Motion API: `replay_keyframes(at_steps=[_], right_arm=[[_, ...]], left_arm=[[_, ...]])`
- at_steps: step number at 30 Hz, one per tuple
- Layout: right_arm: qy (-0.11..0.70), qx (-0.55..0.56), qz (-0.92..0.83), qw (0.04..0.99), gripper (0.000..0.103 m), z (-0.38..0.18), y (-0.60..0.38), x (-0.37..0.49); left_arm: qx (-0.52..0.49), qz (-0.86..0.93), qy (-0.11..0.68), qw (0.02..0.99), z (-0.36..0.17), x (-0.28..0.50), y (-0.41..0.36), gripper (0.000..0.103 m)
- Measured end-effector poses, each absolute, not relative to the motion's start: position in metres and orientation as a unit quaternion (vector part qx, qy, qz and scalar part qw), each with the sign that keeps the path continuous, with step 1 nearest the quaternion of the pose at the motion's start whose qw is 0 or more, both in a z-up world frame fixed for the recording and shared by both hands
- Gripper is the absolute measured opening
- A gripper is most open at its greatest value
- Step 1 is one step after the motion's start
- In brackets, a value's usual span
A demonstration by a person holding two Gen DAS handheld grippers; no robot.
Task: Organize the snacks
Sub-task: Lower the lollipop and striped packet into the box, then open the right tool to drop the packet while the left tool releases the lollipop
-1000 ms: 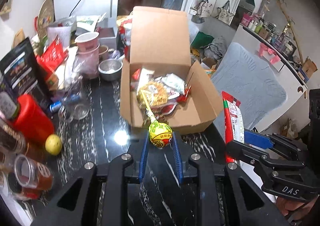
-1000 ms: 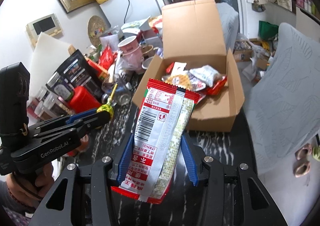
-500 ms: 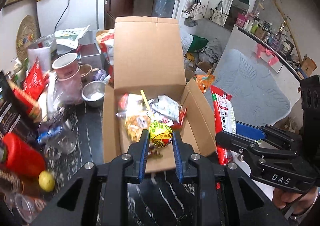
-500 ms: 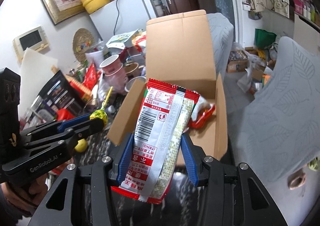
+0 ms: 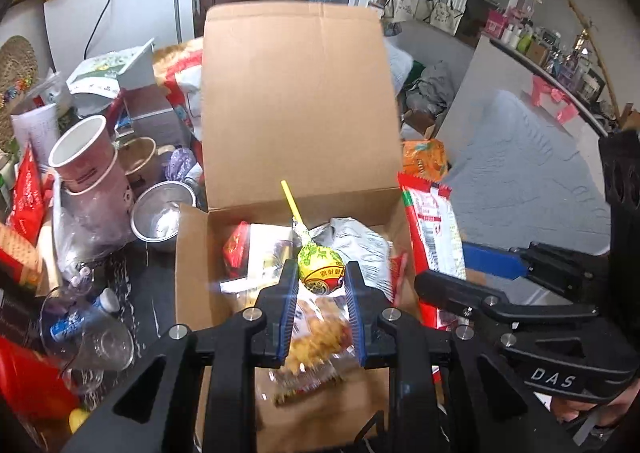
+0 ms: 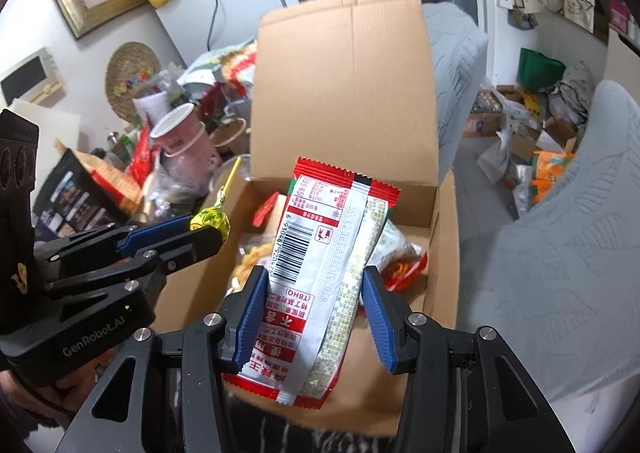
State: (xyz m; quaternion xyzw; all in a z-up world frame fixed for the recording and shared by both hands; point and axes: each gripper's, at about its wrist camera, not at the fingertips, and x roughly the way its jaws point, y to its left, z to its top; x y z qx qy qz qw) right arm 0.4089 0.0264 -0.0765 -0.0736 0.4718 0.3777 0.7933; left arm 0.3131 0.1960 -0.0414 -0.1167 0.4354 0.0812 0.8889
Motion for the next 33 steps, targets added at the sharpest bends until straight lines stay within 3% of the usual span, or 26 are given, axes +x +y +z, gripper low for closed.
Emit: replay_keyframes(at_steps=[17,28,33], right_arm=[[0.530,-0.115,0.349,0.764,0.048,-0.133,0.067,0.462],[0.558,-0.120,0.319,0.757,0.051,-0.141,0.066,0.470],[0.553,-0.118,0.310,0.764,0.058,-0.131,0.059,0.466]], left_arm=[[-0.130,0.085,0.515,0.843,-0.113,0.368,0.224,0.023],[-0.091,0.087,0.536,0.834,-0.109,0.373,0.212,0.023],[-0.096,0.095,0.548,0.825,-0.103,0.368,0.212,0.032]])
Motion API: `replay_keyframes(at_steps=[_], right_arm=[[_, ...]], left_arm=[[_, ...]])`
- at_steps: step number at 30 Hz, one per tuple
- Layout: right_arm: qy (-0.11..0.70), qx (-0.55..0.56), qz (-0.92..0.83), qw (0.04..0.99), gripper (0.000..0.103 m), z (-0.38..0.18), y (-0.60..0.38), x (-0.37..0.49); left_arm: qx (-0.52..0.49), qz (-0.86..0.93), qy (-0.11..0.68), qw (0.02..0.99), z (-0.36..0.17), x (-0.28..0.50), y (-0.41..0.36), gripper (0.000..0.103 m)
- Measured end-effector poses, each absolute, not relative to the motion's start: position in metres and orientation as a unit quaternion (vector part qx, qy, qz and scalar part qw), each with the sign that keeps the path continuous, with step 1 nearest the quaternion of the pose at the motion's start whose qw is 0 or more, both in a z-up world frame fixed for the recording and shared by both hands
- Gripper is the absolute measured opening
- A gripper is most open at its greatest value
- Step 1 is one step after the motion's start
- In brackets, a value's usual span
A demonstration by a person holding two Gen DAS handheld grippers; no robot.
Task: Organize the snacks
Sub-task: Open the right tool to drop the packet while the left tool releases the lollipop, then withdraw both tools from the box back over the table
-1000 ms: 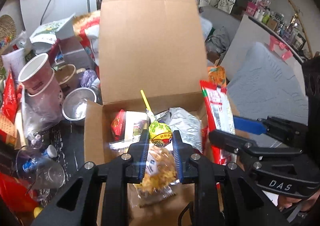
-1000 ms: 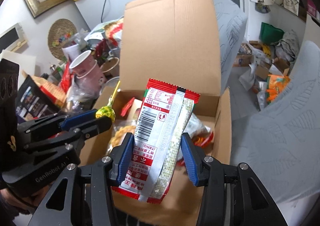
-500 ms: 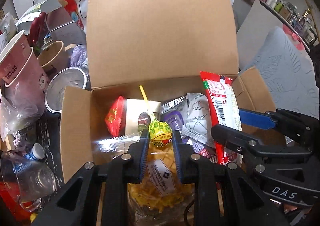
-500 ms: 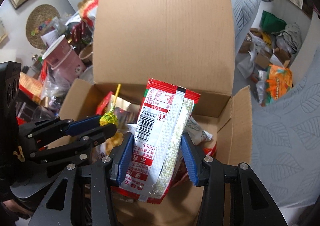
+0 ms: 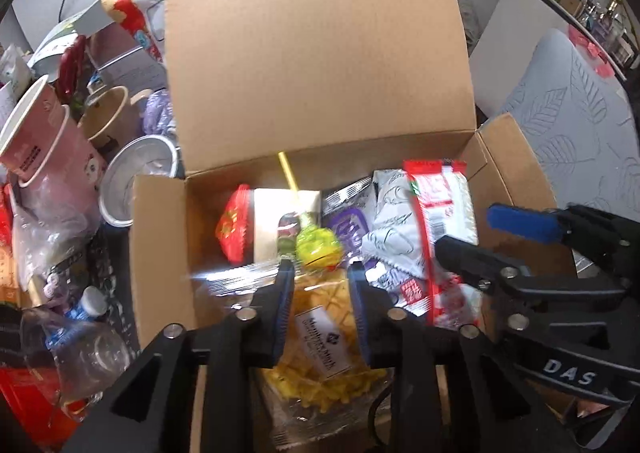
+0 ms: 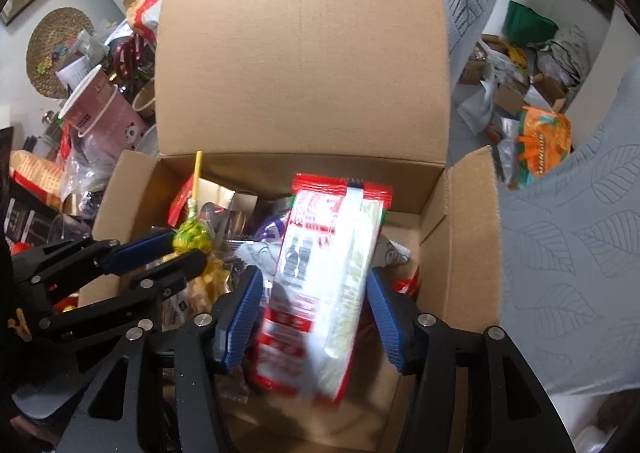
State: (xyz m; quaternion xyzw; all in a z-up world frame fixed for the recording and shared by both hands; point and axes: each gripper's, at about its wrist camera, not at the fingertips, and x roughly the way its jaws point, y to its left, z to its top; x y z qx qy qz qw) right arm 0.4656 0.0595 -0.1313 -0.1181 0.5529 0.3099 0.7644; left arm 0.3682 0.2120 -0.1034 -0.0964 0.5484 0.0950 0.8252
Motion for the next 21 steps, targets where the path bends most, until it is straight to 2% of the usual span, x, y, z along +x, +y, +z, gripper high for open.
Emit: replay_keyframes(at_steps=[2,4,5,16,21], right_arm=[[0.547,-0.124,0.299,0.772,0.066,-0.125,0.056,0.462],[0.543,-0.121,0.295,0.777,0.067,-0.118,0.052,0.459],[0.543,-0.117,0.294,0.778,0.067,-0.114,0.050,0.458],[0.496,-0.105,0.289,0.812,0.067,-0.041,0.034,0.421],[0.458,-0.103,0.291,0.834,0.071,0.001,0.022,0.392]], left_arm=[[-0.091,0.103,0.547,0.826,-0.099,0.363,0.213,0.050],[-0.093,0.109,0.543,0.827,-0.091,0.357,0.215,0.065],[-0.097,0.108,0.541,0.829,-0.087,0.353,0.216,0.068],[-0.096,0.104,0.491,0.859,-0.012,0.312,0.203,0.068],[-0.090,0.104,0.462,0.876,0.025,0.286,0.194,0.068]])
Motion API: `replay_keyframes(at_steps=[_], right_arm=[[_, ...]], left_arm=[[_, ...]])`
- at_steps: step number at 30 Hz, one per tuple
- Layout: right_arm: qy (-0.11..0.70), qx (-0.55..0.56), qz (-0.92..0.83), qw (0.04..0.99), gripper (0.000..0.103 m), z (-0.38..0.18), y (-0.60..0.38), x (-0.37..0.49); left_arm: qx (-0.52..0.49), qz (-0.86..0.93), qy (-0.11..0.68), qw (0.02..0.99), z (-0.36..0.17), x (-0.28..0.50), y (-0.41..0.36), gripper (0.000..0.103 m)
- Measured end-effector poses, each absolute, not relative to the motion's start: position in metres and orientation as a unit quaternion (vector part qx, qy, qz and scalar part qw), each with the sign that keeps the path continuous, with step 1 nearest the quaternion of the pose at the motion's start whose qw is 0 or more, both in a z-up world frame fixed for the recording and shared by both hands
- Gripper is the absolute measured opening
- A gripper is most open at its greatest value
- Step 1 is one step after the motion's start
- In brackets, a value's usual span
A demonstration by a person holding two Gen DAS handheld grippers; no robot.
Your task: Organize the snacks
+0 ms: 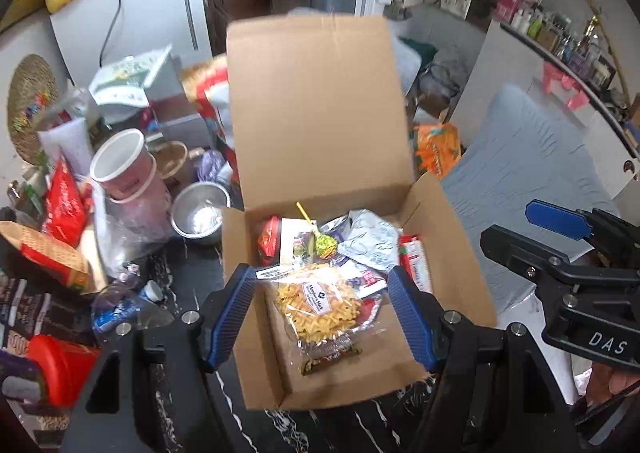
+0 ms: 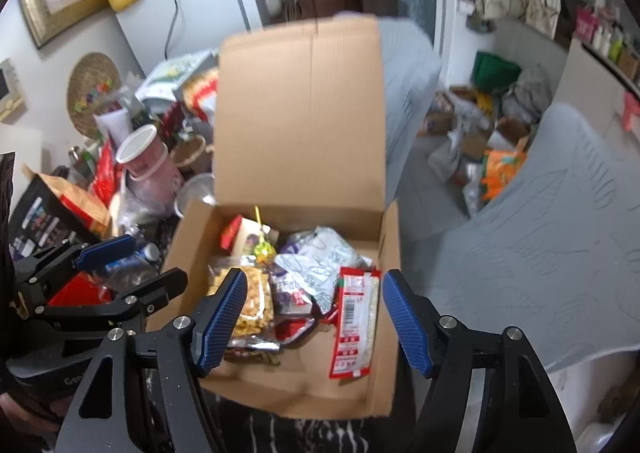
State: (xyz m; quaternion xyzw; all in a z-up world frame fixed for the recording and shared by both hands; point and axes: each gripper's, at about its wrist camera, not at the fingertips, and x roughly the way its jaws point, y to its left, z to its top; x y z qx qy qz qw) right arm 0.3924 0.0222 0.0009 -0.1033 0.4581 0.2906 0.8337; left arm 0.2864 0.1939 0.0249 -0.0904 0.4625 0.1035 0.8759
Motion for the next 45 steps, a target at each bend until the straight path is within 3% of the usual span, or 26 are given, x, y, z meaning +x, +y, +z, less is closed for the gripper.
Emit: replay_keyframes(at_steps=[10,21,45], right_arm=[[0.395,-0.100,0.294,0.865,0.071,0.069,-0.006,0.316],[0.333,-0.100,0.293,0.890,0.080,0.113,-0.041,0.224],[0.357,-0.055,0.247,0.899,0.082,0.079,-0.090,0.123]], left_arm=[[-0.068,0.099,0.405,0.907,0.088,0.217,0.165,0.069],[-0.063,0.086,0.364,0.925,0.125,0.135,0.139,0.068],[-0.053,0.075,0.361,0.928,0.103,0.054,0.122,0.069]])
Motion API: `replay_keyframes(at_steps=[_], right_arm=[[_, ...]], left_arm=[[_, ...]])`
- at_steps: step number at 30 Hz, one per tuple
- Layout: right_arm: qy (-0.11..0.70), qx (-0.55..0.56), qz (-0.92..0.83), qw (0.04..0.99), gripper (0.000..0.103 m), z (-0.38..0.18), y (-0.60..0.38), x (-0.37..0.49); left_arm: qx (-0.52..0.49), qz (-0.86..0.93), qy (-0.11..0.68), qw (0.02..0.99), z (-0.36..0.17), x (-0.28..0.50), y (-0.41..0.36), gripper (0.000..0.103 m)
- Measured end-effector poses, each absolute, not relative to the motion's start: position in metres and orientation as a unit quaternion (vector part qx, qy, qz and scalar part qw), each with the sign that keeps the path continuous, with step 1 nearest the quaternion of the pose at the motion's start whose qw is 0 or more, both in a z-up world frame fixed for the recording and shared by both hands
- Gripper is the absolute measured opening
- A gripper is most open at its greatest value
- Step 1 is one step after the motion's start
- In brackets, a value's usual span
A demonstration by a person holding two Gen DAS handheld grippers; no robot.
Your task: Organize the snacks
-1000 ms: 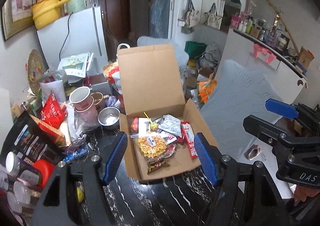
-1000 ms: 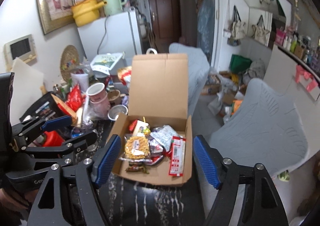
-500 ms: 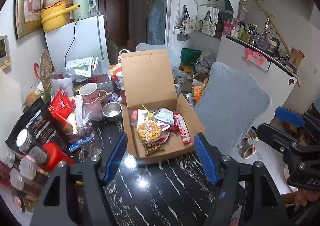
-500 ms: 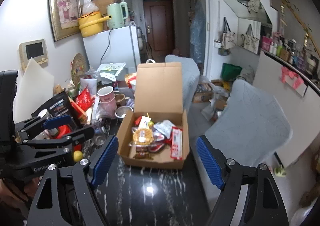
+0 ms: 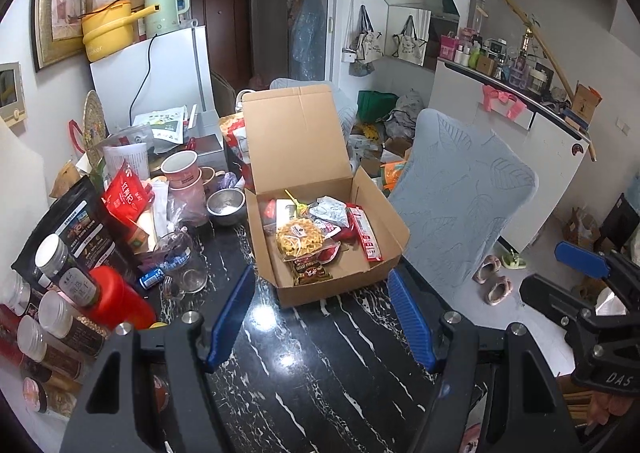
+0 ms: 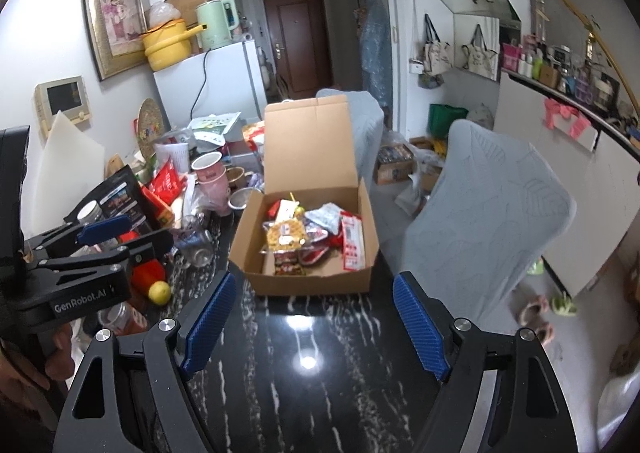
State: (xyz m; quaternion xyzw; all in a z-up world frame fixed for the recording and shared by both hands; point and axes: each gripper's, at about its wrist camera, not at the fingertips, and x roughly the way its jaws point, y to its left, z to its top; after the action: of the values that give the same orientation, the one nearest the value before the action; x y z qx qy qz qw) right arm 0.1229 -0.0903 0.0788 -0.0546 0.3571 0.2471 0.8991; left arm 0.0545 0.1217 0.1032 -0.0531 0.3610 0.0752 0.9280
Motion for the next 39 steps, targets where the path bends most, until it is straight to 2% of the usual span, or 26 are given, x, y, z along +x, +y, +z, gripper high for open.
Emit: replay_keyframes(at_steps=[39], right_arm=[[0.378,-0.039,0.230,0.896,0.082,0.067,-0.104,0.100]], left_arm=[[-0.058,0.075,0.363,0.927,0.094,0.038,0.115,0.069]])
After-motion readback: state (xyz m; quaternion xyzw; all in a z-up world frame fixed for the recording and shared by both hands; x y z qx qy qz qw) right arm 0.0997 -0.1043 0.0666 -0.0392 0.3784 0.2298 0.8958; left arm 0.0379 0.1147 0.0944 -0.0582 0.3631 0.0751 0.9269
